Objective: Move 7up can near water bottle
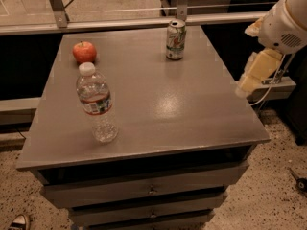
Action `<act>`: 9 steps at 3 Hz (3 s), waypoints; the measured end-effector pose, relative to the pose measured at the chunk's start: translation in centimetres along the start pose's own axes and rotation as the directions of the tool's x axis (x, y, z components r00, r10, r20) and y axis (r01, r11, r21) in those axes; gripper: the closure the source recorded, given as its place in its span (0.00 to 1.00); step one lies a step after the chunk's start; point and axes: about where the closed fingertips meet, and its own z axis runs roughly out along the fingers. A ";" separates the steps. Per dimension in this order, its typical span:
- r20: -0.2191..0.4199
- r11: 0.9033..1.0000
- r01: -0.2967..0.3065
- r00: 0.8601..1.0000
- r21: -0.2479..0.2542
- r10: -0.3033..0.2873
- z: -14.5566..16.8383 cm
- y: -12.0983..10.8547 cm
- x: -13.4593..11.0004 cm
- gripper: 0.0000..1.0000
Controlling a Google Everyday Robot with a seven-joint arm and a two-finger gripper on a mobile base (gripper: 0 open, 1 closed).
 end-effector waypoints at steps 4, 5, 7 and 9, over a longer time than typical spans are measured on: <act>0.477 0.972 -0.221 0.864 0.079 0.158 12.3 -19.0 -6.5 0.00; 0.546 0.965 -0.259 0.815 0.044 0.194 15.4 -20.4 -9.0 0.00; 0.607 0.960 -0.272 0.752 -0.068 0.256 18.3 -19.4 -12.4 0.00; 0.652 0.963 -0.225 0.710 -0.151 0.268 19.2 -16.9 -14.4 0.49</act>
Offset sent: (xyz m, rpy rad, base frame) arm 0.2293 0.0010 -0.0062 0.4737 -0.2407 -0.0681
